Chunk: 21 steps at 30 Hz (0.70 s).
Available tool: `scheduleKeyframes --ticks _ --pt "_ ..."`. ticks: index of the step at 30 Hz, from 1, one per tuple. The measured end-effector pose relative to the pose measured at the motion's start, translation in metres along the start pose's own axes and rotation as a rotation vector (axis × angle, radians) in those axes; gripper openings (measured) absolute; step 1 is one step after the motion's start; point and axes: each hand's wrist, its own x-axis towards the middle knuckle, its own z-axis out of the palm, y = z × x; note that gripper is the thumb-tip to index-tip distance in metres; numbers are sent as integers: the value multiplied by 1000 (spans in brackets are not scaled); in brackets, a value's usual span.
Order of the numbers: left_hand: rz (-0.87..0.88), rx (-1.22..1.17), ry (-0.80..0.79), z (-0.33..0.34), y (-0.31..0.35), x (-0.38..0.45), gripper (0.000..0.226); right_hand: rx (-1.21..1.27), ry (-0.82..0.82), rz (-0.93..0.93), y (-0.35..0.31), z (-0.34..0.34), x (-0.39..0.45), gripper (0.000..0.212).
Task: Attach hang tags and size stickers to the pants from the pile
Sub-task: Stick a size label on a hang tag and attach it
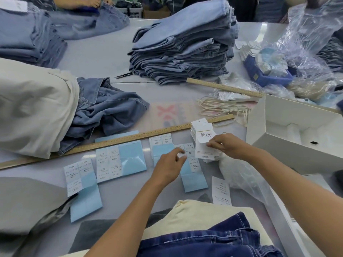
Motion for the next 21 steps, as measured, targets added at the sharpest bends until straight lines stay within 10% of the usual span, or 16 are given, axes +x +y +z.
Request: scheduleKeyframes --ticks 3,8,13,21 --pt "3 -216 -95 21 37 21 44 35 37 60 2 -2 1 48" --pt "-89 -137 14 54 58 39 8 -59 172 3 -1 -6 -4 23" --pt "-151 -300 131 62 65 40 42 -164 376 -13 -11 -13 -20 20" --pt "-86 -259 80 -10 14 33 27 -249 741 -364 -105 4 -218 17"
